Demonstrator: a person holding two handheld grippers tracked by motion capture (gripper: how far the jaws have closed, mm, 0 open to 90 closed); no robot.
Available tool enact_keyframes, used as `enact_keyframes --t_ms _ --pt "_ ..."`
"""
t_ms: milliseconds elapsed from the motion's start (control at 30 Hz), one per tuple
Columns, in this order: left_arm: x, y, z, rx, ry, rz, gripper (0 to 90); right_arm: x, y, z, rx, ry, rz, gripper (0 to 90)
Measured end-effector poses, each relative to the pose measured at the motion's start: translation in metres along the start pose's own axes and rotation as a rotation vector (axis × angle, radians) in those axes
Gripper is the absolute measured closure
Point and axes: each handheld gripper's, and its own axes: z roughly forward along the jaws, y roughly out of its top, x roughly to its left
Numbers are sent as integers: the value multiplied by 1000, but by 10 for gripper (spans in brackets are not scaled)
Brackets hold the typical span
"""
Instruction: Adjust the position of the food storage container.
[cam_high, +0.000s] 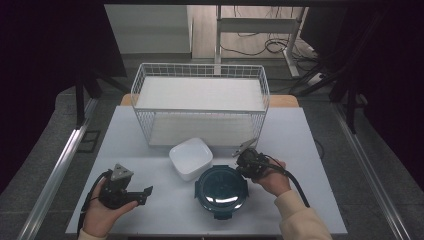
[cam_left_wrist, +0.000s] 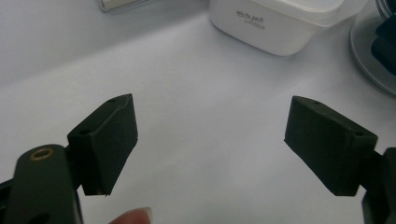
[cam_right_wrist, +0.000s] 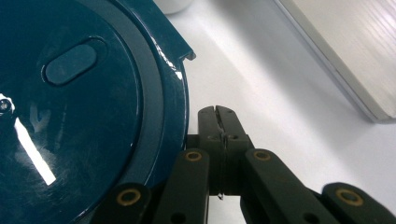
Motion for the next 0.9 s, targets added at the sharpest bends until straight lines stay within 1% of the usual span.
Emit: enact_keyframes --t_ms 67,267,400,500,567,600,800,833,900 --pt "0 0 0 -2 0 0 174 1 1 0 -3 2 -1 892" --pt "0 0 0 -1 0 0 173 10 4 2 -1 13 -28 892" --pt "0 0 0 -2 -1 0 174 16 5 3 -2 22 -38 892" --pt "0 0 0 3 -1 4 174 20 6 4 -4 28 -56 892" --pt "-1 0 0 3 -1 5 174 23 7 4 -6 33 -59 892" --pt "-1 0 0 2 -1 5 174 26 8 4 -6 37 -70 892" --pt "0 0 0 -2 -1 -2 174 26 8 5 0 44 -65 891" --pt "0 0 0 -2 -2 -2 173 26 8 4 2 44 -69 890" --pt "1 0 -1 -2 0 1 174 26 7 0 -14 11 -60 889"
